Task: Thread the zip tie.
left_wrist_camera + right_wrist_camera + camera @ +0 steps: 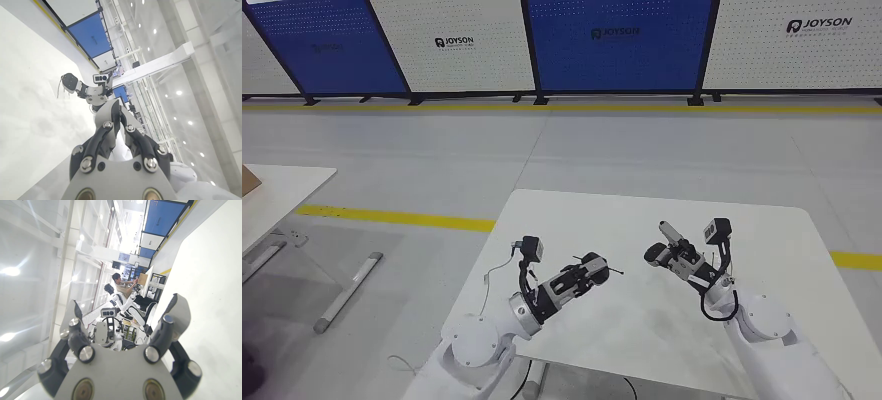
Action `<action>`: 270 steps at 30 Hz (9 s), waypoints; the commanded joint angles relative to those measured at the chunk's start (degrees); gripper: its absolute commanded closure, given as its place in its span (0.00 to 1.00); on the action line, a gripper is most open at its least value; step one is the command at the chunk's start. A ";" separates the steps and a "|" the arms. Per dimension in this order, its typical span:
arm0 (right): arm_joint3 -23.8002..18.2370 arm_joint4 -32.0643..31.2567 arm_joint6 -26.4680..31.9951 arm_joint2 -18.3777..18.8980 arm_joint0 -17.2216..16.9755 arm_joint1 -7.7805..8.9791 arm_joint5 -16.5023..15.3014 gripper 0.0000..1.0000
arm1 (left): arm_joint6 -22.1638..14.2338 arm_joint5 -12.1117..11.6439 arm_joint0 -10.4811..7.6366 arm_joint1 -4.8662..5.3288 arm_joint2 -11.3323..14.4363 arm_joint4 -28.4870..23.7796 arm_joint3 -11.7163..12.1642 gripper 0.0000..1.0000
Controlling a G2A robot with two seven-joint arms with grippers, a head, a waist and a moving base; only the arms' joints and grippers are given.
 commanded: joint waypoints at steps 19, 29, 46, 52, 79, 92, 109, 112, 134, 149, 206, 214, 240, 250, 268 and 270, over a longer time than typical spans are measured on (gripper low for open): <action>0.00 0.00 0.00 0.00 0.00 0.00 0.00 0.00 | 3.65 1.10 -6.78 -0.65 4.62 0.83 12.84 1.00; 0.00 0.00 0.00 0.00 0.00 0.00 0.00 0.00 | 6.36 1.43 -8.82 -0.95 6.20 1.64 17.90 1.00; 0.00 0.00 0.00 0.00 0.00 0.00 0.00 0.00 | 2.85 -1.19 -8.11 -0.37 6.19 2.82 22.42 1.00; 0.00 0.00 0.00 0.00 0.00 0.00 0.00 0.00 | 3.94 -2.24 -8.04 -0.33 5.58 0.50 21.24 1.00; -18.42 -36.25 15.74 11.31 -1.16 5.85 25.39 0.00 | 3.94 -2.24 -8.04 -0.33 5.58 0.50 21.24 1.00; -13.53 -38.72 39.03 17.57 4.10 8.70 10.79 0.00 | 3.94 -2.24 -8.04 -0.33 5.58 0.50 21.24 1.00; -11.99 -51.55 42.71 15.37 7.57 10.07 9.81 0.00 | 3.94 -2.24 -8.04 -0.33 5.58 0.50 21.24 1.00; -11.13 -50.11 35.99 13.91 6.97 9.56 11.04 0.00 | 3.94 -2.24 -8.04 -0.33 5.58 0.50 21.24 1.00; -2.34 -44.36 15.36 8.36 5.11 7.49 10.19 0.00 | 3.94 -2.24 -8.04 -0.33 5.58 0.50 21.24 1.00; -11.00 -72.82 18.60 3.77 6.41 8.25 21.25 0.00 | 3.94 -2.24 -8.04 -0.33 5.58 0.50 21.24 1.00; 12.27 -54.70 30.34 -1.74 20.22 6.64 2.79 0.00 | 3.94 -2.24 -8.04 -0.33 5.58 0.50 21.24 1.00; 13.92 -54.09 28.08 -2.58 20.84 6.11 6.83 0.00 | 3.94 -2.24 -8.04 -0.33 5.58 0.50 21.24 1.00; 24.49 -54.73 30.63 -7.69 27.11 3.61 13.17 0.59 | 3.94 -2.24 -8.04 -0.33 5.58 0.50 21.24 1.00; 27.11 -54.86 31.04 -9.23 28.22 2.71 14.36 0.63 | 3.94 -2.24 -8.04 -0.33 5.58 0.50 21.24 1.00; 31.22 -55.24 32.44 -11.41 30.39 1.19 15.73 0.78 | 3.94 -2.24 -8.04 -0.33 5.58 0.50 21.24 1.00; 31.75 -55.21 32.48 -11.67 30.65 0.97 15.79 0.76 | 3.94 -2.24 -8.04 -0.33 5.58 0.50 21.24 1.00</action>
